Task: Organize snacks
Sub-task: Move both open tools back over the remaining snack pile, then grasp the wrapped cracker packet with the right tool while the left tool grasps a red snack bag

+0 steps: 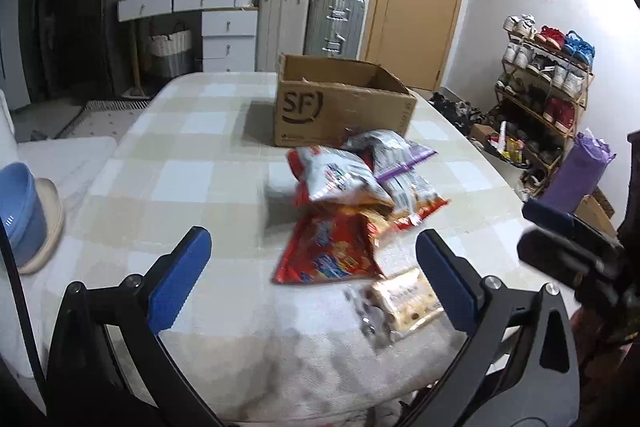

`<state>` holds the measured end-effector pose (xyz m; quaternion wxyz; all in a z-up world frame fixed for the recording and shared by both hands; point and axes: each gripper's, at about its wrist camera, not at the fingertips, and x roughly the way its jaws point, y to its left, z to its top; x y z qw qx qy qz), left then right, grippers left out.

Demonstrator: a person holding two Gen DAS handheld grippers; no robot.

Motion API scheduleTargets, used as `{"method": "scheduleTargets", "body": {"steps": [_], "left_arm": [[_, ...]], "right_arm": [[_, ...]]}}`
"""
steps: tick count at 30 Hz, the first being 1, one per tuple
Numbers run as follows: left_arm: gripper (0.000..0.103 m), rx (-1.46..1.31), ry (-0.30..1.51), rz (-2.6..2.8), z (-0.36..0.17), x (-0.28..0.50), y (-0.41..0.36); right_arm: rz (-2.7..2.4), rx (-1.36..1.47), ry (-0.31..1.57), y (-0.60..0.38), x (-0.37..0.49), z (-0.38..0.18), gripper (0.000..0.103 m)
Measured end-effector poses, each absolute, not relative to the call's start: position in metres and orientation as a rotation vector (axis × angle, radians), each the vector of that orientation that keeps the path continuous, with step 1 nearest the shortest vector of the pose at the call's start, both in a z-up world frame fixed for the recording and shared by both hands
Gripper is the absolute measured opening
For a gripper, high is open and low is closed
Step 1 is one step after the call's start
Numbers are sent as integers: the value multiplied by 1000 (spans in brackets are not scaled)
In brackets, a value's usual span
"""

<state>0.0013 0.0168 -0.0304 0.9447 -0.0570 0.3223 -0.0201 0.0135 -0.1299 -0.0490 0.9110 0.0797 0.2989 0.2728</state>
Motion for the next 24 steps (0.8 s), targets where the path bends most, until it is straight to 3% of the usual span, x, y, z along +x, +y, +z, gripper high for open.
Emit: {"method": "scheduleTargets", "body": {"steps": [11, 18, 19, 20, 24], "left_arm": [[102, -175, 892, -97, -74, 70, 22], [98, -97, 932, -126, -95, 102, 6], [89, -89, 947, -137, -98, 105, 3], [74, -76, 954, -134, -98, 107, 2], [60, -57, 923, -163, -96, 108, -1]], "right_arm": [[495, 97, 727, -114, 26, -72, 101], [545, 115, 944, -102, 54, -114, 101], [543, 97, 964, -97, 55, -119, 101], [539, 73, 981, -91, 56, -124, 101], [547, 42, 994, -80, 59, -130, 101]]}}
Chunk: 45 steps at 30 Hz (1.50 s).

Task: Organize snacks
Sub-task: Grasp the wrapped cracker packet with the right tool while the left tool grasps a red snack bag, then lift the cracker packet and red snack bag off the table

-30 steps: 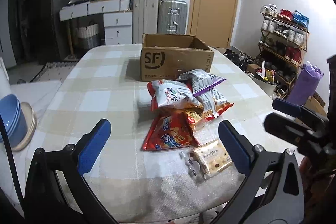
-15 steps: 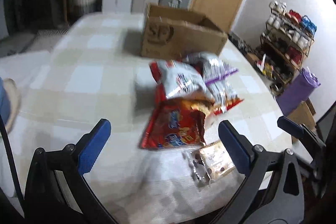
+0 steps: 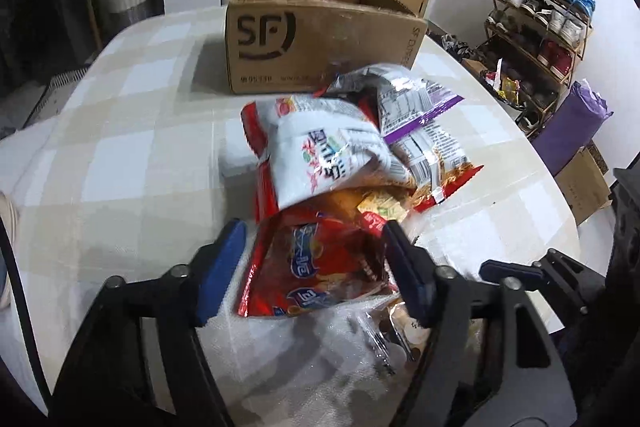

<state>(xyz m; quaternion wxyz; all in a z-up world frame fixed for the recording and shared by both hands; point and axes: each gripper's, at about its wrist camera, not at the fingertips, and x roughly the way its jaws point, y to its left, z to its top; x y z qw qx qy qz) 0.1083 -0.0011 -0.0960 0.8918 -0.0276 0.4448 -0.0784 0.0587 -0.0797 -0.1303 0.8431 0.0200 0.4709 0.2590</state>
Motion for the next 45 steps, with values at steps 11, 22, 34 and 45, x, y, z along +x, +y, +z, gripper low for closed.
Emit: {"method": "scheduleTargets", "body": {"steps": [11, 22, 34, 45], "left_arm": [[36, -91, 971, -217, -107, 112, 3], [30, -86, 948, -216, -102, 96, 7], [29, -113, 930, -227, -96, 84, 13], [27, -175, 924, -234, -93, 79, 23]], "right_arm": [[510, -69, 980, -58, 60, -138, 101], [473, -209, 924, -35, 48, -147, 88], [521, -196, 897, -34, 41, -144, 67], [522, -143, 873, -50, 24, -130, 66]]}}
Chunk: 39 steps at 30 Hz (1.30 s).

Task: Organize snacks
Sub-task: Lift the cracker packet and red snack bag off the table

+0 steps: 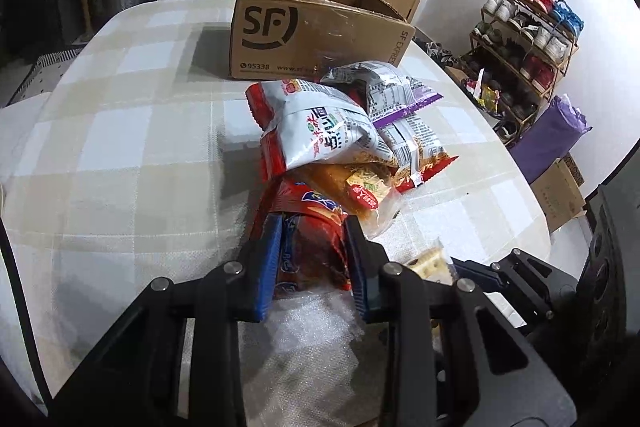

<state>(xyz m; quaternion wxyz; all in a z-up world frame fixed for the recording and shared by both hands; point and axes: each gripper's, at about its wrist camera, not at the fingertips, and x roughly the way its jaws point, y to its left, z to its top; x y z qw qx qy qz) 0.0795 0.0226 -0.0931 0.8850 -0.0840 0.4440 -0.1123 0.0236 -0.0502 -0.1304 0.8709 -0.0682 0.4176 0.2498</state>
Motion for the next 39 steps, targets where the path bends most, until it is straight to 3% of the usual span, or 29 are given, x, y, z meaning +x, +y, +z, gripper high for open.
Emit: {"method": "scheduleTargets", "body": {"steps": [13, 21, 31, 35, 39], "left_arm": [[25, -210, 912, -232, -90, 78, 26], [17, -243, 910, -237, -88, 73, 31], [17, -187, 910, -237, -89, 63, 21], [40, -85, 958, -219, -102, 62, 2], [43, -4, 953, -188, -108, 58, -7]], "right_arm": [[494, -53, 908, -77, 29, -127, 66], [462, 54, 889, -103, 35, -119, 66], [463, 91, 893, -107, 37, -117, 66], [459, 99, 891, -109, 39, -116, 66], [456, 113, 894, -111, 39, -117, 66]]}}
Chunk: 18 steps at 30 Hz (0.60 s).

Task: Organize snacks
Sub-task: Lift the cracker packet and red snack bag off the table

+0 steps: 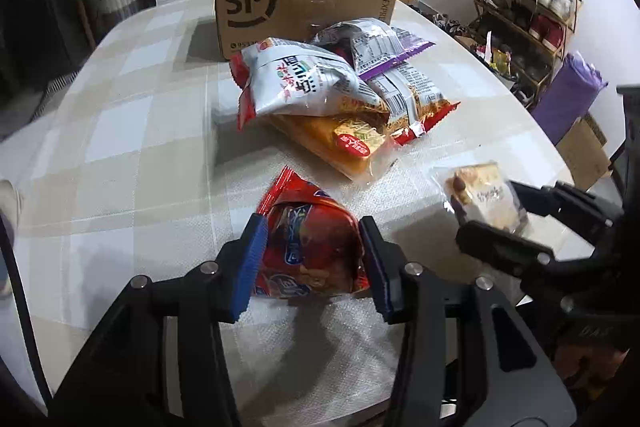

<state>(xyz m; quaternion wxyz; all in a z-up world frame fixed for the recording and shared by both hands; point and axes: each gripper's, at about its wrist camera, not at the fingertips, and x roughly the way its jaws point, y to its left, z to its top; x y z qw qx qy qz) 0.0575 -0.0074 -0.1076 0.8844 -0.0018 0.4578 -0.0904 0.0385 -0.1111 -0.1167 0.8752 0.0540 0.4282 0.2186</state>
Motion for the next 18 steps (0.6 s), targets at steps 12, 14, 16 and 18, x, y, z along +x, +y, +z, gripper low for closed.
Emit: {"method": "scheduleTargets", "body": {"steps": [12, 14, 16, 18], "left_arm": [[24, -44, 936, -208, -98, 53, 1], [20, -64, 930, -215, -94, 51, 4], [19, -86, 932, -226, -92, 50, 7], [19, -88, 931, -226, -91, 49, 6]], "right_arm": [[473, 133, 859, -114, 33, -107, 66], [475, 148, 854, -116, 33, -105, 66], [476, 156, 848, -117, 33, -104, 66], [475, 161, 846, -117, 33, -103, 66]]}}
